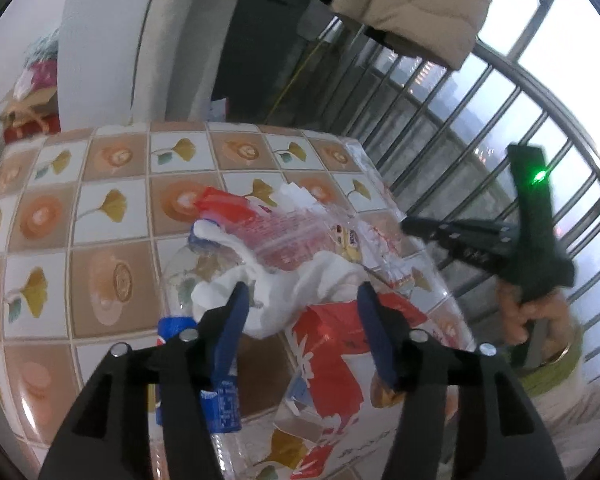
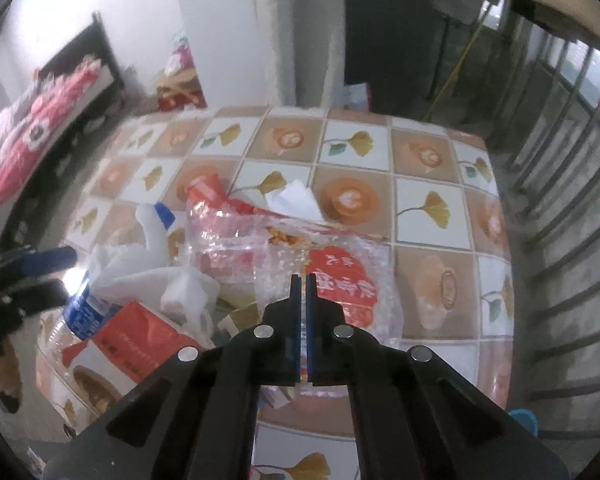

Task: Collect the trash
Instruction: 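Grasp the red wrapper with the left tool while the right tool grasps white tissue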

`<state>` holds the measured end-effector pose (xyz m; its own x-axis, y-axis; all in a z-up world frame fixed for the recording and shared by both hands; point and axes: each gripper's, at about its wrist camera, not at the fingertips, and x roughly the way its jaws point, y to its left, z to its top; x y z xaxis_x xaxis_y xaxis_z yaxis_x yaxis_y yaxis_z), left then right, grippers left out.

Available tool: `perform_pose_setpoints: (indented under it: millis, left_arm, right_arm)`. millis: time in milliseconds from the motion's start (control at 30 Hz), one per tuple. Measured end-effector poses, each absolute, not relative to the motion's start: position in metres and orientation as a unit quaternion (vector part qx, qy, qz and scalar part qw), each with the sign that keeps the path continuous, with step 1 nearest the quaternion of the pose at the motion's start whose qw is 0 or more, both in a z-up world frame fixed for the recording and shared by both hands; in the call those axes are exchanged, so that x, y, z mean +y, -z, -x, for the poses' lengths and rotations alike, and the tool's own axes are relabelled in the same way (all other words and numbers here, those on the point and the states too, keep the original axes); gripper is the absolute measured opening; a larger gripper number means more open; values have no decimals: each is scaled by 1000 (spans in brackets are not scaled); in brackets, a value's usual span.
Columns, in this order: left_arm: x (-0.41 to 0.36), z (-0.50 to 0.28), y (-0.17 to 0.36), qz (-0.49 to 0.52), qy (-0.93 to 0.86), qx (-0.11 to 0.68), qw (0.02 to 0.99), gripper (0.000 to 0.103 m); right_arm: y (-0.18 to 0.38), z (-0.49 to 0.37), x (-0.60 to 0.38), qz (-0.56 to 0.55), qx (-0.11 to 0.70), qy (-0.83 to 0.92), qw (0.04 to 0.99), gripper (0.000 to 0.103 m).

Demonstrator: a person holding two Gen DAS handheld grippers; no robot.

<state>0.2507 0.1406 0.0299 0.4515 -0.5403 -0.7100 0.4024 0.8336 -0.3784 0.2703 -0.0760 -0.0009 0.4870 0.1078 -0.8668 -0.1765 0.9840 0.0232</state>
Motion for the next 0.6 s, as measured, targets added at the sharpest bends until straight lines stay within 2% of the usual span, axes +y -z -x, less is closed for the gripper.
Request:
perform_pose_setpoints:
  millis: [300, 367, 400, 467, 600]
  left_arm:
    - [132, -270, -18, 51, 244, 480, 841, 53]
    - [130, -271, -16, 42, 245, 485, 839, 35]
    - [129, -270, -15, 40, 246, 485, 838, 31]
    - [128, -268, -15, 39, 251, 483, 838, 17]
    - [129, -264, -18, 37, 257, 471, 843, 1]
  right_arm:
    - [-14, -265, -93, -2, 490, -95, 867, 4]
    - [-15, -265, -93, -5, 489, -99, 866, 8]
    - [-14, -265, -94, -8, 489, -100, 866, 14]
    - [-13, -267, -94, -11, 490, -102, 866, 24]
    - [-11, -269, -94, -9, 491, -100, 865, 31]
